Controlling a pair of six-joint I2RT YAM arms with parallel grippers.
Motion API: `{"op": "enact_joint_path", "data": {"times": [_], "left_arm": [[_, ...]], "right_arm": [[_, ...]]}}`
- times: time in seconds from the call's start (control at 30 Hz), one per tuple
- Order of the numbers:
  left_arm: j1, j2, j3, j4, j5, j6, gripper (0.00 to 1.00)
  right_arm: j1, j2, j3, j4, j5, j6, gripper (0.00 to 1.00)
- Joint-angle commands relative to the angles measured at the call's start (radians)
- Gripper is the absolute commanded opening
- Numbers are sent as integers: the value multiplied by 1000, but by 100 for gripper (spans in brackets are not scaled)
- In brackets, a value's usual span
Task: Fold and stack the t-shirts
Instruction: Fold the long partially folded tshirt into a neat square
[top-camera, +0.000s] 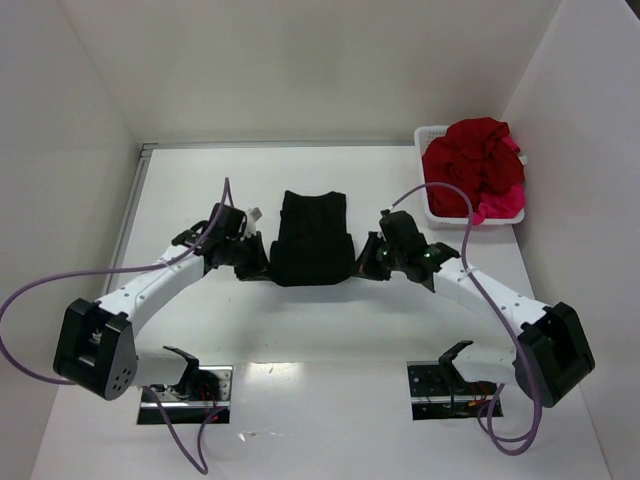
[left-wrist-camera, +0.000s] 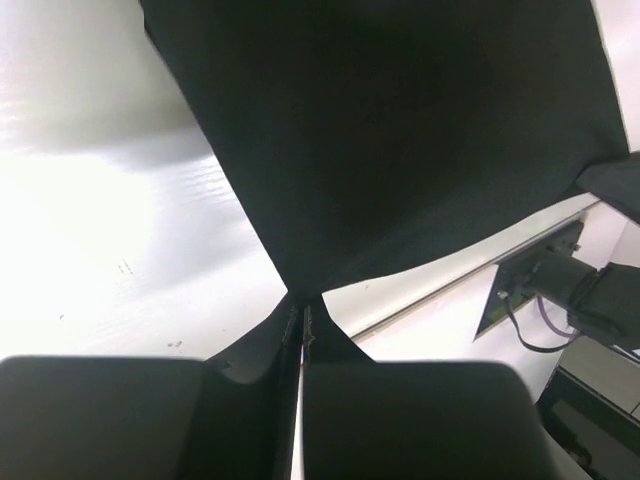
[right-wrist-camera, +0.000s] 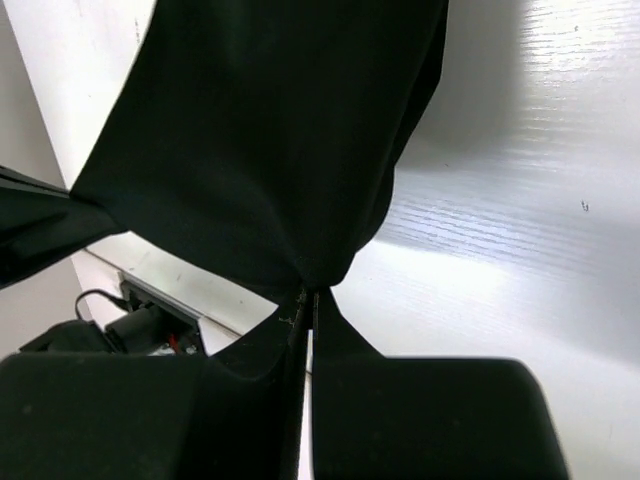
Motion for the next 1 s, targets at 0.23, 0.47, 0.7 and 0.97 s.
{"op": "enact_joint_path", "data": {"times": [0.23, 0.47, 0.7, 0.97], "left_arm": [[-3, 137, 254, -50, -36, 67, 0], [83, 367, 470, -39, -14, 110, 0], [137, 534, 686, -50, 30, 138, 0], [159, 605, 782, -50, 102, 170, 0]], "right_arm": [[7, 121, 190, -6, 54, -50, 0], [-120, 276, 363, 36, 54, -121, 0], [-194, 442, 515, 45, 20, -181, 0], [-205, 506, 615, 65, -36, -212, 0]]}}
